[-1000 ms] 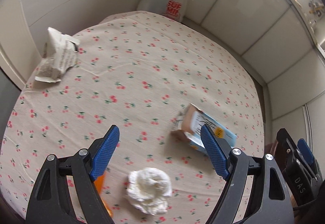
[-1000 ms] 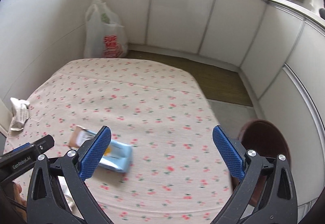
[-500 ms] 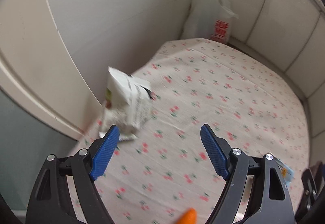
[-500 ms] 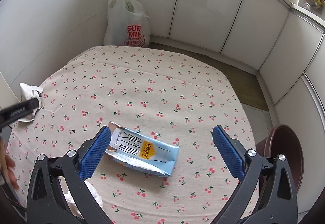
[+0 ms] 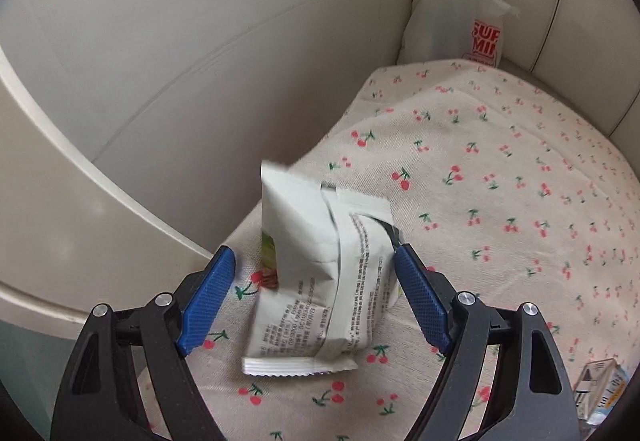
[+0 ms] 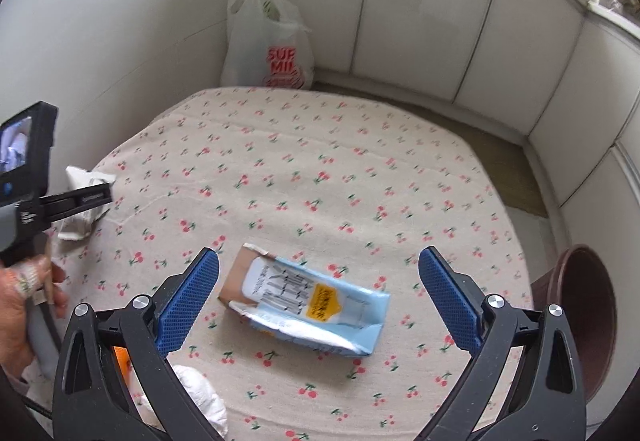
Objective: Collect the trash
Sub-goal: 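Grasp the white snack packet with the left gripper, then grasp the crumpled white tissue with the right gripper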
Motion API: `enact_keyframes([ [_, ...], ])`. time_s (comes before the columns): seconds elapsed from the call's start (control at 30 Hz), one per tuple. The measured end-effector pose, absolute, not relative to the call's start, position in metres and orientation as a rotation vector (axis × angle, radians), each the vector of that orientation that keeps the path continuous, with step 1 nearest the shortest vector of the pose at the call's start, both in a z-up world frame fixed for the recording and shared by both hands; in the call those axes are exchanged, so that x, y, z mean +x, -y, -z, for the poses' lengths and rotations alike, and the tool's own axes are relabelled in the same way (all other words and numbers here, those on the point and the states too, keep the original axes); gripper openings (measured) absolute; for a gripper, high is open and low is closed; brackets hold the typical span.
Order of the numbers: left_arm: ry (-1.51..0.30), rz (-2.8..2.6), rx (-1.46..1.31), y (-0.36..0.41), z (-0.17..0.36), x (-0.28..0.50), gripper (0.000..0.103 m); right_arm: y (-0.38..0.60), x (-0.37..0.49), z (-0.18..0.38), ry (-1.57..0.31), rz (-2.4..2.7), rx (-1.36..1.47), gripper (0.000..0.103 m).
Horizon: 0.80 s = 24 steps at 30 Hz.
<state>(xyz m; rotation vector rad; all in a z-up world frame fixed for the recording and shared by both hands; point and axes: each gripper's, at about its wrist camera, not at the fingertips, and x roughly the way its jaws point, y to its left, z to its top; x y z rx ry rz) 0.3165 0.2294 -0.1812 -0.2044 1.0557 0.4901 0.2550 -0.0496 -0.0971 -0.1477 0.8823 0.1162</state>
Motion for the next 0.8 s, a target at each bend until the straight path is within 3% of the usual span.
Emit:
enact_keyframes([
  [0.1, -1.035, -0.475, -0.236, -0.235, 0.185, 0.318, 0.08, 0.046, 0.254, 0.105, -0.921, -0.156, -0.159, 0.096],
  [0.23, -1.013, -0.43, -0.212, -0.233, 0.184, 0.318, 0.061, 0.043, 0.251, 0.111, -0.966, -0.217, -0.165, 0.096],
  [0.4, -1.024, -0.377, -0.223, -0.23, 0.179, 0.312, 0.045, 0.039, 0.241, 0.115, -1.032, -0.331, -0.161, 0.096],
  [0.73, -0.997, -0.306, -0.315, -0.224, 0.154, 0.281, 0.042, 0.022, 0.212, 0.136, -1.18, -0.479, -0.223, 0.095],
  [0.8, -0.976, -0.277, -0.331, -0.216, 0.143, 0.272, 0.042, 0.019, 0.207, 0.145, -1.213, -0.505, -0.22, 0.088],
])
